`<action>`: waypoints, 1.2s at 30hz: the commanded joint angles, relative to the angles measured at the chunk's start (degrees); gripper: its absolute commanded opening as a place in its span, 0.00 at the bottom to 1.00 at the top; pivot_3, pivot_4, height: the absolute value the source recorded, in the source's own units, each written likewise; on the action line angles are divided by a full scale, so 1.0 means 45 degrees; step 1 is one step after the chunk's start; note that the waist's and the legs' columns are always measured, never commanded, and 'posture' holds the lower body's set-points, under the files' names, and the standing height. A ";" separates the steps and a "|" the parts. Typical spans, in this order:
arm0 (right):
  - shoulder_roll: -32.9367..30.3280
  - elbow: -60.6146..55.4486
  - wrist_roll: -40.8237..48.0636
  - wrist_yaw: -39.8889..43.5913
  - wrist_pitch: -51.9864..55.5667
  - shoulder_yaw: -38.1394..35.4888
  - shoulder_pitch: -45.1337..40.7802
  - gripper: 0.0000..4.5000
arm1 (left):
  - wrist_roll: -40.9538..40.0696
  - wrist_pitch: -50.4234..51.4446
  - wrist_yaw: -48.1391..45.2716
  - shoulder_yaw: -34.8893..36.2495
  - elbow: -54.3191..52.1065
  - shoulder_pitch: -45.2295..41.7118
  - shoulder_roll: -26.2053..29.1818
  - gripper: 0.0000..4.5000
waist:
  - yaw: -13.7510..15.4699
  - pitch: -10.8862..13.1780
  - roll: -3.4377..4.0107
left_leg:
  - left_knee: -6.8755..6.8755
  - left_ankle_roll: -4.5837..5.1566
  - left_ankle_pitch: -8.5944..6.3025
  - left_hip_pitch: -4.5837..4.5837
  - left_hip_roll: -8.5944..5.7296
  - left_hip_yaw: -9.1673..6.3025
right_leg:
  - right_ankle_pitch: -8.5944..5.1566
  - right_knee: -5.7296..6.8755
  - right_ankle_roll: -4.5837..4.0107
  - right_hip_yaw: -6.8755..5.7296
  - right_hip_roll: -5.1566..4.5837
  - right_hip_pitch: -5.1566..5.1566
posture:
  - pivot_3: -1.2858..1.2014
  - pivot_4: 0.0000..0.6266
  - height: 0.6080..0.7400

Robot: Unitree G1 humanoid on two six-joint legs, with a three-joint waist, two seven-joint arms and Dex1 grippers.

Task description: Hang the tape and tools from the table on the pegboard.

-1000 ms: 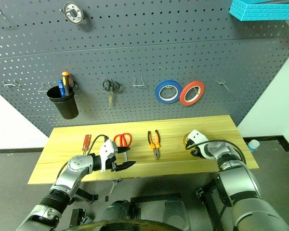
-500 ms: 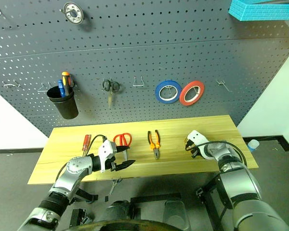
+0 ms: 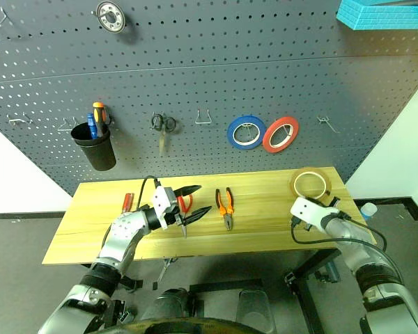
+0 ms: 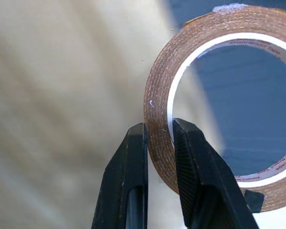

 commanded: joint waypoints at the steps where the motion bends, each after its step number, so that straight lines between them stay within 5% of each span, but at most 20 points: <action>1: -0.1169 -0.0667 -0.1658 -0.2456 -0.0409 -0.0132 -0.0438 0.10 | -0.0236 -0.0628 -0.0416 -0.0123 0.0903 -0.1450 -0.0791 0.79 | -0.0040 0.0003 -0.0003 | 0.0022 0.0004 -0.0003 -0.0016 -0.0005 0.0002 | 0.0000 -0.0001 0.0001 0.0000 -0.0003 0.0000 | 0.45 0.02 1.00; 12: -0.2345 0.1139 -0.3244 -0.4234 -0.1308 0.0492 -0.3183 0.10 | -0.0076 -0.1446 -0.0879 -0.0209 0.1785 -0.2008 -0.1339 0.79 | -0.0464 0.0044 -0.0068 | 0.0063 0.0051 -0.0025 -0.0024 0.0002 0.0032 | 0.0008 -0.0006 0.0013 0.0008 -0.0001 0.0011 | 0.46 0.00 1.00; 28: -0.0176 0.7304 -0.1818 -0.0127 -0.2773 0.1323 -0.7963 0.10 | -0.0147 -0.1307 -0.0674 -0.0174 0.1122 -0.1520 -0.1130 0.79 | -0.0472 0.0034 -0.0052 | 0.0063 0.0053 -0.0023 0.0022 -0.0013 0.0030 | 0.0025 0.0002 0.0035 0.0066 0.0010 0.0054 | 0.47 0.01 1.00; 36: -0.0131 0.7446 -0.1677 0.0068 -0.2888 0.1387 -0.8091 0.68 | -0.0330 -0.1112 -0.0542 -0.0030 0.0617 -0.1113 -0.0900 0.79 | -0.0453 0.0034 -0.0049 | 0.0064 0.0053 -0.0023 0.0027 -0.0016 0.0031 | 0.0024 0.0015 0.0036 0.0082 0.0012 0.0049 | 0.48 0.02 1.00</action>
